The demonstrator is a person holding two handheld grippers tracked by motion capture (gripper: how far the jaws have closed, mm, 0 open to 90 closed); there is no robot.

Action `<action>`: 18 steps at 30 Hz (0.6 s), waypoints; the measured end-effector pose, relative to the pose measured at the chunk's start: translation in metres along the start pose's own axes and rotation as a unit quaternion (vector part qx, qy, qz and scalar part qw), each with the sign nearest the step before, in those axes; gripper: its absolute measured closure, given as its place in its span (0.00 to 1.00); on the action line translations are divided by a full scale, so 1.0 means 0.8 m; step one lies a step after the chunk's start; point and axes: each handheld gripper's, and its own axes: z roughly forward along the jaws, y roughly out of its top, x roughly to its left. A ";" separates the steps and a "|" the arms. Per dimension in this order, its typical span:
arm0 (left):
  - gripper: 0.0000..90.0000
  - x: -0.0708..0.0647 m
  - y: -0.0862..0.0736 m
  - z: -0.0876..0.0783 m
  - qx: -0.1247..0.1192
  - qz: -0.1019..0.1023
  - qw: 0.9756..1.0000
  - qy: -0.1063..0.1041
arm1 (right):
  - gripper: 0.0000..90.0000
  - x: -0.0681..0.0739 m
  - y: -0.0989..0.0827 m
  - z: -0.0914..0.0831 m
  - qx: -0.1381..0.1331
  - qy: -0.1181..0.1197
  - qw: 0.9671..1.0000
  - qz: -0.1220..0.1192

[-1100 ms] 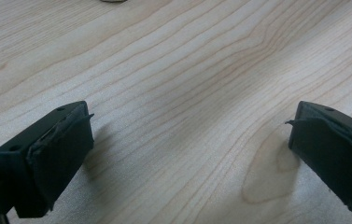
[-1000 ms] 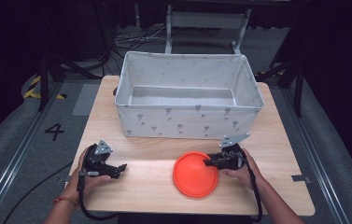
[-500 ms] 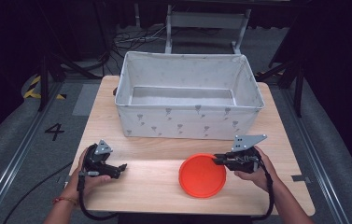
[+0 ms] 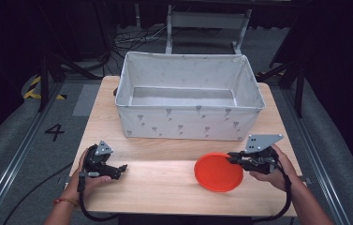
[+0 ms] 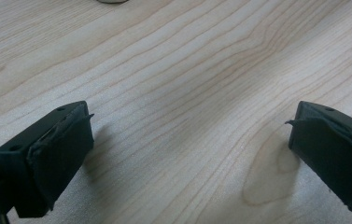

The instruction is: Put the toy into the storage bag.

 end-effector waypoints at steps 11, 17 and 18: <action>0.00 0.000 0.000 0.000 -0.001 0.001 1.000 0.001 | 0.91 -0.012 -0.003 -0.062 0.008 -0.037 0.999 0.002; 0.00 0.000 0.000 0.000 0.000 0.001 1.000 0.001 | 0.91 -0.020 0.001 -0.101 0.018 -0.052 0.998 0.002; 0.00 0.000 0.000 0.000 -0.001 0.001 1.000 0.001 | 0.91 -0.020 0.001 -0.101 0.018 -0.052 0.998 0.002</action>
